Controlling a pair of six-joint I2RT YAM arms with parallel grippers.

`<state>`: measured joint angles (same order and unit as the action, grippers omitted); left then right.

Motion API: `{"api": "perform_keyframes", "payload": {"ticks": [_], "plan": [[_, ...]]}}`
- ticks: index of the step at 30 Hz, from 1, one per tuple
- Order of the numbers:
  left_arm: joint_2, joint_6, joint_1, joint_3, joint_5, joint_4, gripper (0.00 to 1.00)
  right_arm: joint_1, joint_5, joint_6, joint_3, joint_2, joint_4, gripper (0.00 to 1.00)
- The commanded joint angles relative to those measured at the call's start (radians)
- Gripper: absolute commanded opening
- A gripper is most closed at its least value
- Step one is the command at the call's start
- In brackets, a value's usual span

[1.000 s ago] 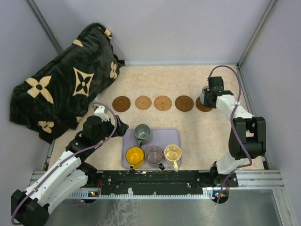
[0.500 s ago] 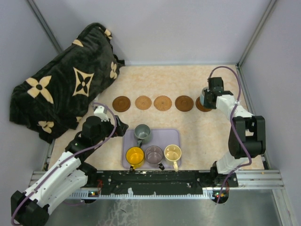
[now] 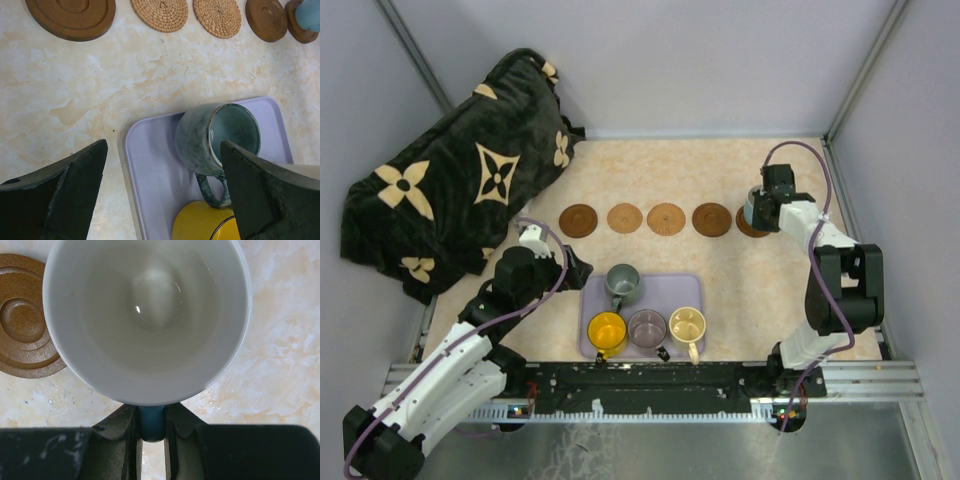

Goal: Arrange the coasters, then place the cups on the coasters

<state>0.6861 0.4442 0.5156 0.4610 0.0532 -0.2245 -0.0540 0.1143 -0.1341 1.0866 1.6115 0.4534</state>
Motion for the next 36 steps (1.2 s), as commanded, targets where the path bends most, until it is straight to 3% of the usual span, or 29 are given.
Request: {"api": "perform_keyframes", "payload": {"ticks": [1, 8, 11, 36], "plan": [[-0.01, -0.01, 0.008, -0.011, 0.017, 0.007, 1.0, 0.009, 0.017, -0.001, 0.027, -0.002, -0.054, 0.16], [-0.009, -0.007, 0.008, -0.011, 0.017, 0.007, 1.0, 0.009, 0.038, -0.005, 0.025, -0.007, -0.045, 0.39], [-0.01, -0.007, 0.008, -0.012, 0.018, 0.007, 1.0, 0.01, 0.035, -0.007, 0.024, -0.009, -0.044, 0.43], [-0.042, -0.005, 0.008, -0.013, 0.038, -0.024, 1.0, 0.009, 0.073, -0.029, -0.022, -0.055, -0.032, 0.41]]}}
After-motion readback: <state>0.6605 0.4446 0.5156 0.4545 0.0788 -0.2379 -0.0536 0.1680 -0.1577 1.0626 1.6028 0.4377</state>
